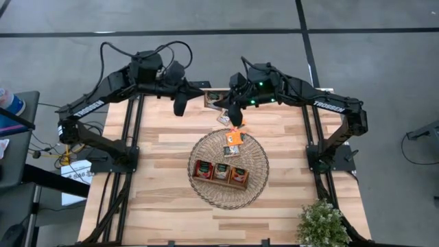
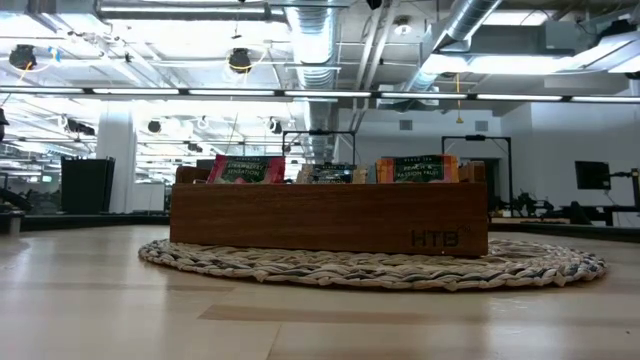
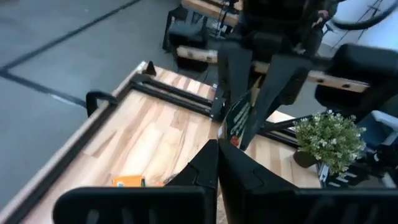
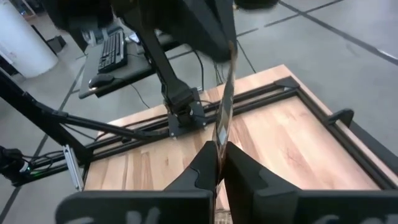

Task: Pick & Place Tea
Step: Put the brown tea bag into the middle section of the wooden organizer

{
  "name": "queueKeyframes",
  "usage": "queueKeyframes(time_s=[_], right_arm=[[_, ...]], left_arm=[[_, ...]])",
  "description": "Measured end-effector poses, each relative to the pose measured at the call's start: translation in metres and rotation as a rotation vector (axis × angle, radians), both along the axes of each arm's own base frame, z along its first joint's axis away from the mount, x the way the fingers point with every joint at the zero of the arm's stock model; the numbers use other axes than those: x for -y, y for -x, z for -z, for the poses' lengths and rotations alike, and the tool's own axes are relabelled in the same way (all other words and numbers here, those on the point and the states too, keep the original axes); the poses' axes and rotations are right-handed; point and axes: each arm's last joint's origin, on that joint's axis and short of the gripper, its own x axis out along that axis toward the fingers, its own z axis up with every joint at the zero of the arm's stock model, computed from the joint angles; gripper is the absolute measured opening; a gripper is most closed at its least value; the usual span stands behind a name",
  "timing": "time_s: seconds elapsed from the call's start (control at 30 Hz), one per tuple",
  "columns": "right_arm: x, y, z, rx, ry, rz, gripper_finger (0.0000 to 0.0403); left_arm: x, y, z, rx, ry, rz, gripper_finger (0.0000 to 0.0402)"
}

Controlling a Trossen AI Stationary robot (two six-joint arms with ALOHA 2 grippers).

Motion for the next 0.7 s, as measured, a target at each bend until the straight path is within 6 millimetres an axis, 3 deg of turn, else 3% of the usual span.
queueKeyframes(time_s=[0.13, 0.3, 0.53, 0.7], right_arm=[[-0.002, 0.001, 0.004, -0.042, -0.008, -0.007, 0.0004], [-0.009, 0.001, 0.005, -0.055, -0.009, -0.028, 0.0003], [-0.018, 0.000, 0.005, -0.054, -0.011, -0.079, 0.0002], [-0.020, 0.000, 0.007, -0.072, -0.015, -0.085, 0.0001]], left_arm=[[0.005, 0.013, -0.008, 0.019, -0.093, -0.004, 0.0024], [0.009, 0.023, -0.015, 0.040, -0.208, 0.050, 0.0092], [0.007, 0.006, 0.000, -0.035, -0.136, 0.129, 0.0203], [0.013, -0.002, 0.004, -0.039, -0.111, 0.203, 0.0231]])
